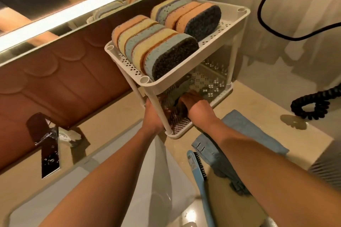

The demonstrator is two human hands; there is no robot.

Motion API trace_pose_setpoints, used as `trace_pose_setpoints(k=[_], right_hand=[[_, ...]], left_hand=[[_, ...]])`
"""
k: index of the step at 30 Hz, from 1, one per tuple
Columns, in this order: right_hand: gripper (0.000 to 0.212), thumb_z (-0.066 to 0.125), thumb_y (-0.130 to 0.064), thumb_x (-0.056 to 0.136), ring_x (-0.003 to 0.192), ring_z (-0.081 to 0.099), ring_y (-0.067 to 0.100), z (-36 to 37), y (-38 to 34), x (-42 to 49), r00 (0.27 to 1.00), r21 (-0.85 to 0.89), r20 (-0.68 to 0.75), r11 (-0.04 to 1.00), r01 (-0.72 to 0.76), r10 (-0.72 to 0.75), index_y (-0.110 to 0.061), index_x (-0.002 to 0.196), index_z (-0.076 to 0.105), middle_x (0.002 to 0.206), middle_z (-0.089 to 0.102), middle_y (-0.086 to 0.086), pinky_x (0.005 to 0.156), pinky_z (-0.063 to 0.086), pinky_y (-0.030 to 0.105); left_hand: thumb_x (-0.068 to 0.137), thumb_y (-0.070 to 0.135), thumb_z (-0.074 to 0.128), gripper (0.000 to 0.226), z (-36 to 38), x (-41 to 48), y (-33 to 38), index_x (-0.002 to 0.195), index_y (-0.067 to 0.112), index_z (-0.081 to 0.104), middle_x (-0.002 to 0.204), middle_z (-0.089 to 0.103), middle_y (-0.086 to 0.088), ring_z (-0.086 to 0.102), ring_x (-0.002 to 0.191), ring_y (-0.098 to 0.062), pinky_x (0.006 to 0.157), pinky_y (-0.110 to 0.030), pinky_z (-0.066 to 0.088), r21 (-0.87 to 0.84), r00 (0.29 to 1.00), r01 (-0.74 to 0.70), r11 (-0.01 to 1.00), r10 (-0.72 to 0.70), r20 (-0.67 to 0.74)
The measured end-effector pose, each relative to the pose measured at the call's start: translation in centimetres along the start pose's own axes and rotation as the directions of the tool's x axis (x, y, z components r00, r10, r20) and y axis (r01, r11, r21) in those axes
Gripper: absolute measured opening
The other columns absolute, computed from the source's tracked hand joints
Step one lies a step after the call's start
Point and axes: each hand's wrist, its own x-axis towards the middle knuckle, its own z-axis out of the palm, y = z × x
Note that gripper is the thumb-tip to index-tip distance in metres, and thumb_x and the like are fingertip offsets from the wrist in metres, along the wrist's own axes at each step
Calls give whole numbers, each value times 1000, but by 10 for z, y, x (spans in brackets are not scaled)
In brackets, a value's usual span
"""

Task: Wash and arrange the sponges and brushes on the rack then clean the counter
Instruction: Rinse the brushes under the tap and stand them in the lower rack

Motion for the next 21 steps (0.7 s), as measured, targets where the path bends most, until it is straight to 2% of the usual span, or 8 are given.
trace_pose_setpoints(k=[2, 4, 6, 10, 14, 15, 18, 21], right_hand=[[21, 55, 7, 80, 104, 57, 34, 6, 1, -3, 999, 12, -32, 999, -38, 38, -6, 95, 62, 106, 62, 17, 84, 46, 46], [19, 55, 9, 78, 97, 57, 34, 11, 0, -6, 996, 39, -77, 998, -46, 49, -6, 89, 60, 99, 60, 15, 77, 45, 47], [17, 56, 8, 79, 99, 56, 34, 12, 1, -6, 994, 27, -98, 999, -39, 42, -5, 89, 60, 100, 60, 15, 77, 45, 46], [24, 55, -1, 89, 120, 52, 33, 14, 5, -1, 998, -45, -58, 999, -24, 22, -5, 111, 61, 121, 58, 16, 94, 46, 43], [45, 53, -6, 92, 135, 43, 30, 15, 5, -1, 998, -99, 3, 993, -62, 62, -6, 136, 48, 143, 46, 14, 103, 44, 40], [48, 52, -8, 92, 137, 40, 30, 15, 4, 0, 997, -116, 12, 991, -69, 71, -7, 140, 45, 146, 43, 13, 105, 43, 39], [49, 51, -9, 94, 140, 37, 30, 13, 3, 0, 996, -136, 24, 987, -82, 86, -7, 142, 43, 150, 38, 13, 105, 44, 38], [44, 50, -7, 94, 136, 40, 31, 12, 2, 0, 996, -131, 19, 988, -86, 89, -7, 138, 45, 148, 39, 13, 99, 45, 39]], left_hand=[[81, 49, 70, 67, 5, -3, 3, 134, 11, 55, 136, 60, -10, 54, 131, -23, 109, -51, 46, -62, 998, -55, 997, 55, 4], [84, 42, 71, 63, 9, -6, -3, 135, 11, 53, 137, 59, -12, 54, 132, -26, 108, -54, 46, -78, 997, -71, 994, 71, 2], [88, 32, 72, 52, 12, -4, -8, 134, 13, 55, 135, 60, -8, 56, 129, -23, 105, -52, 49, -11, 996, -90, 996, 90, 7], [93, 20, 66, 23, 12, -3, -7, 115, 20, 60, 116, 62, 5, 60, 110, -8, 96, -41, 56, 140, 987, -158, 978, 157, 12], [97, 15, 60, 22, 10, -5, -13, 119, 19, 58, 115, 63, 0, 63, 105, -16, 91, -34, 56, 234, 996, -84, 969, 75, 45], [98, 12, 60, 25, 9, -5, -14, 122, 17, 57, 117, 62, 1, 62, 104, -13, 91, -30, 55, 243, 998, -53, 969, 44, 44], [102, 21, 58, 21, 10, -3, -10, 123, 20, 56, 115, 51, 14, 49, 101, 2, 86, -3, 42, 284, 983, -181, 942, 167, 74], [102, 20, 58, 24, 11, -1, -8, 126, 15, 58, 117, 52, 13, 49, 106, 2, 87, 1, 39, 300, 977, -207, 931, 185, 102]])
